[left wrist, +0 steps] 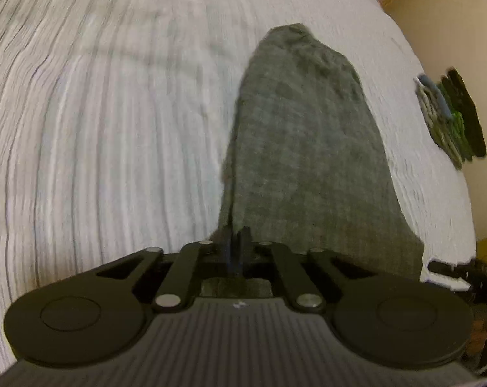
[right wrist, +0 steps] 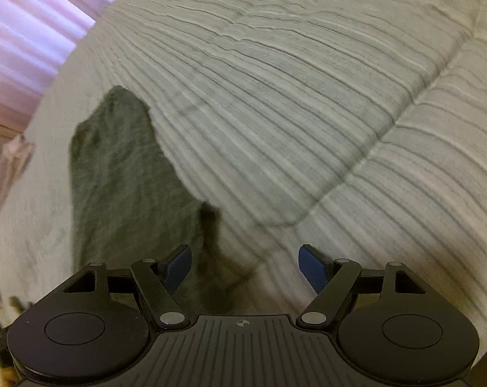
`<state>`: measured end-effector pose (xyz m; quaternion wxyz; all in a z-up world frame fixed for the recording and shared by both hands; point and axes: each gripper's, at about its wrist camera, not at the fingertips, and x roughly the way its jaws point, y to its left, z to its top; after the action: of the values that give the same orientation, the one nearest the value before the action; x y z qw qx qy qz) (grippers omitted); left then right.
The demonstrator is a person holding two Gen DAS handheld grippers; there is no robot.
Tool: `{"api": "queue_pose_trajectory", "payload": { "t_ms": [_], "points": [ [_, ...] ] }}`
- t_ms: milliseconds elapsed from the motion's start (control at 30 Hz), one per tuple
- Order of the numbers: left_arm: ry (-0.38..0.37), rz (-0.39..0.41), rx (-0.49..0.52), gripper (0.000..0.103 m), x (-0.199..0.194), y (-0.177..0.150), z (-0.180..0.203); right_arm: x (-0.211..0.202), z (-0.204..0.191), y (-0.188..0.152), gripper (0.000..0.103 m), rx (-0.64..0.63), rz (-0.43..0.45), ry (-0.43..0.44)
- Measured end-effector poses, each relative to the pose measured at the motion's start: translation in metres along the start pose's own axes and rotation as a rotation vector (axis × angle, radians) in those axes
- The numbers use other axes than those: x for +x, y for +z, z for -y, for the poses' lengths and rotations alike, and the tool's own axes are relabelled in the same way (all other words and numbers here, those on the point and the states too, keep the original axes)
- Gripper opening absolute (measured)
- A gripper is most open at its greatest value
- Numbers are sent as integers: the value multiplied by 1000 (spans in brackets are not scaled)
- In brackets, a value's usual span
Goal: Fold clothes
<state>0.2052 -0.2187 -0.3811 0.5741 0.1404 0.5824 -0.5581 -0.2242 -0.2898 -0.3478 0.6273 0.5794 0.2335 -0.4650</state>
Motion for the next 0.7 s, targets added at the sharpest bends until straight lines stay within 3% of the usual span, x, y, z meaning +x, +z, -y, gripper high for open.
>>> {"api": "queue_pose_trajectory", "payload": {
  "t_ms": [133,167,200,233,300,333,467,500,533,567,700],
  "points": [
    [-22,-9,-39,10,-3,-4,-7,0,-6,-10,76,-27,-2,87],
    [-27,-14,-28,9,-3,-4,-6,4,-7,-12,62,-31,-6,104],
    [-33,-19,-18,2,-3,-5,-5,9,-8,-13,50,-35,-10,121],
    [-33,-21,-6,1,-3,-5,-4,17,-7,-14,28,-22,-28,131],
    [-27,-14,20,0,-3,-5,-4,30,-3,-16,10,9,-62,100],
    [-26,-10,40,0,-4,-5,-4,31,-2,-18,8,2,-63,80],
    [-11,-20,75,1,-4,-7,-8,27,-5,-21,10,-32,-84,39],
    [5,-22,89,4,-5,-7,-6,25,-6,-20,20,-37,-89,41],
    [23,-23,96,6,-7,-7,-5,26,-5,-18,50,-31,-86,59],
    [25,-18,84,12,-11,-6,-6,28,-3,-16,72,-24,-82,79],
    [-72,16,-71,39,-17,1,-22,35,4,-9,73,6,-66,158]
  ]
}}
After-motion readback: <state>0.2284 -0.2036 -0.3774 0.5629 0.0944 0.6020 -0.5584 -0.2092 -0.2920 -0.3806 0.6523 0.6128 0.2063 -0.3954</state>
